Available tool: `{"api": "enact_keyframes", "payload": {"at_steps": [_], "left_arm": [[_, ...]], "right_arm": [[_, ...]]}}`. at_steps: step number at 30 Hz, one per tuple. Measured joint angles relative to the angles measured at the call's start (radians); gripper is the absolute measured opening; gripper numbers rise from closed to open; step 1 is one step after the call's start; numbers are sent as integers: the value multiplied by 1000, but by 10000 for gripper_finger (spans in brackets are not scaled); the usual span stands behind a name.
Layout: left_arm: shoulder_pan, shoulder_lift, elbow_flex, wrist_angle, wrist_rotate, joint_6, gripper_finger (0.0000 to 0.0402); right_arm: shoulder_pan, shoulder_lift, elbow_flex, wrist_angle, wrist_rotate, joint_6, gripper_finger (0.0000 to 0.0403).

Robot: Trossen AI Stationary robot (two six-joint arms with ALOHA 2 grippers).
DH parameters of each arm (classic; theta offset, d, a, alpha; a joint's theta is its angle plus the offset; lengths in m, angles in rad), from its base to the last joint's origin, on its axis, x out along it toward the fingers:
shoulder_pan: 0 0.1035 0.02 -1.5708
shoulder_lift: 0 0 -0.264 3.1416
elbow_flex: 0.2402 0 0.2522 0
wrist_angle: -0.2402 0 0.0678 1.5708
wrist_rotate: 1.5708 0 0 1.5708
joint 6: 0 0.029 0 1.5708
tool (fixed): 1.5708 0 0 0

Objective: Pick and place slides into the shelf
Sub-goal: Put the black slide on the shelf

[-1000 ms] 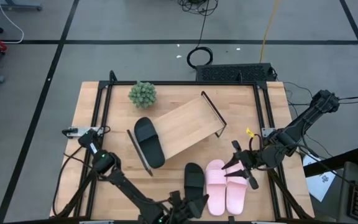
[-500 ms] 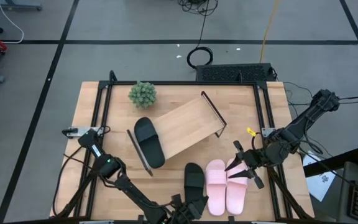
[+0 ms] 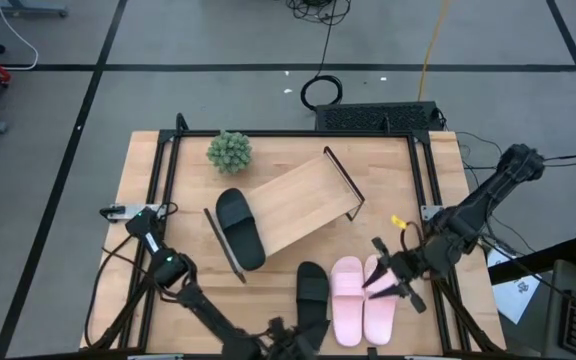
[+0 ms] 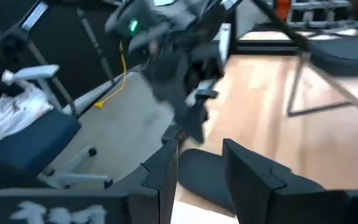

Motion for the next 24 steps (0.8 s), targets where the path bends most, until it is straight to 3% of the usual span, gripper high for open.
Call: {"api": "enact_keyframes", "payload": {"at_steps": [4, 8, 13, 19, 24], "left_arm": [[-79, -67, 0, 122, -128, 281, 310], [-142, -128, 2, 235, -141, 567, 310], [-164, -199, 1, 247, -148, 796, 310], [-197, -262, 0, 244, -148, 973, 310], [-238, -313, 0, 247, -148, 1083, 310]], "right_arm": [[39, 110, 0, 108, -50, -56, 118], [45, 218, 0, 234, -105, -86, 118], [43, 380, 82, 282, -102, -136, 118], [6, 581, 348, 134, -88, -256, 118], [-61, 661, 516, -74, 109, -247, 118]]}}
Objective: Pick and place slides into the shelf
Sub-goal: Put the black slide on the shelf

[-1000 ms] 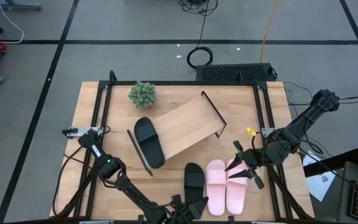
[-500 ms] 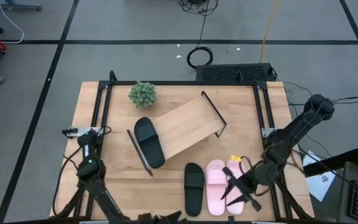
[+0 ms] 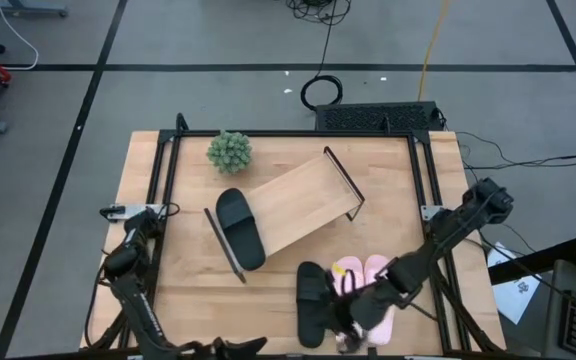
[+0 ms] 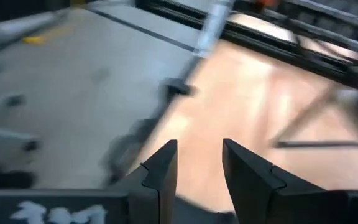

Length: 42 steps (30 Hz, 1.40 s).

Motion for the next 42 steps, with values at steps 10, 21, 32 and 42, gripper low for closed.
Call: {"api": "enact_keyframes", "payload": {"at_steps": [10, 21, 32, 42], "left_arm": [[-91, -82, 0, 0, 2, 228, 310], [-129, -87, 0, -4, 3, 261, 310], [-153, -87, 0, -5, 4, 257, 310], [-152, -87, 0, -5, 4, 262, 310]], "right_arm": [[-41, 166, 114, -289, -22, 143, 93], [3, 161, 147, -203, -140, 287, 73], [-99, 75, 127, -538, -119, 253, 73], [-218, -49, -108, -359, -376, 294, 75]]}}
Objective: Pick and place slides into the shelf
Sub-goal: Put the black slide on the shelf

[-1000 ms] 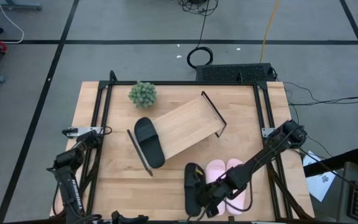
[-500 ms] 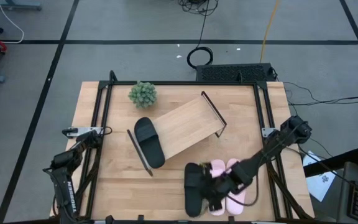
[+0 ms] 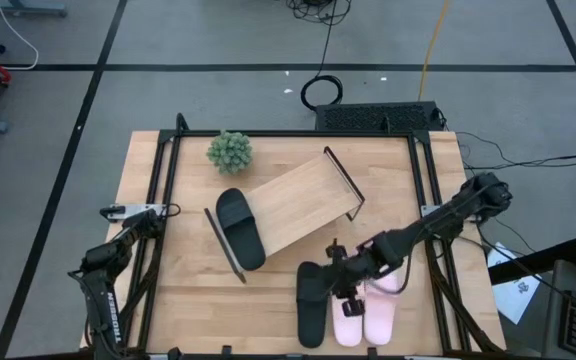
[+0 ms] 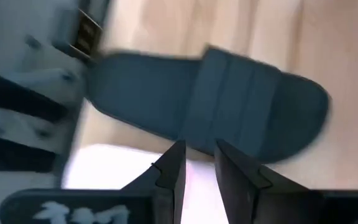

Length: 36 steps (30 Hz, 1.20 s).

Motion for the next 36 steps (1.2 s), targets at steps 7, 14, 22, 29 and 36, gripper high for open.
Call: {"api": "enact_keyframes", "payload": {"at_steps": [7, 14, 22, 29, 36], "left_arm": [[3, 0, 0, 3, 0, -3, 310], [13, 0, 0, 11, 1, -6, 310], [24, 0, 0, 28, 1, -6, 310], [29, 0, 0, 51, 1, -4, 310], [28, 0, 0, 60, 1, 33, 310]], "right_arm": [[-114, -110, -254, 449, -276, 125, 75], [-182, -130, -366, 539, -403, 162, 76], [-204, -130, -372, 584, -438, 154, 130], [-208, -126, -372, 565, -410, 138, 195], [-208, -125, -372, 515, -356, 138, 201]]}}
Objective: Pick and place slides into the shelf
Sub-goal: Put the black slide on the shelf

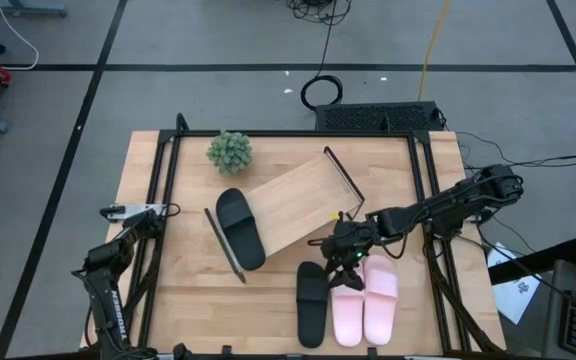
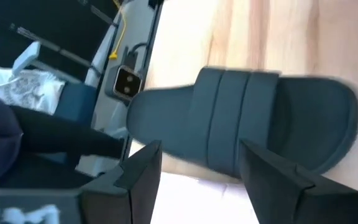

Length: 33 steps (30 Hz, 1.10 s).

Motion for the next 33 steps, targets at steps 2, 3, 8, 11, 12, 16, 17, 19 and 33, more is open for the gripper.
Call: {"api": "enact_keyframes", "payload": {"at_steps": [2, 3, 8, 11, 12, 16, 17, 19, 33], "left_arm": [[0, 0, 0, 4, 0, 12, 310], [0, 0, 0, 5, 0, 15, 310], [0, 0, 0, 5, 0, 19, 310], [0, 0, 0, 5, 0, 30, 310], [0, 0, 0, 5, 0, 32, 310], [0, 0, 0, 5, 0, 37, 310], [0, 0, 0, 6, 0, 37, 310], [0, 0, 0, 6, 0, 35, 310], [-4, 0, 0, 5, 0, 15, 310]], "right_arm": [[1, 0, 0, 5, 14, 9, 200], [3, 0, 0, 5, 26, 18, 200], [37, 16, 0, 38, 55, 48, 200], [53, 43, 0, 74, 79, 53, 199], [55, 55, 0, 83, 80, 54, 199], [52, 87, 0, 100, 93, 53, 199], [50, 95, 0, 104, 101, 53, 199], [45, 113, 0, 121, 93, 52, 199], [38, 177, 0, 172, 24, 51, 199]]}}
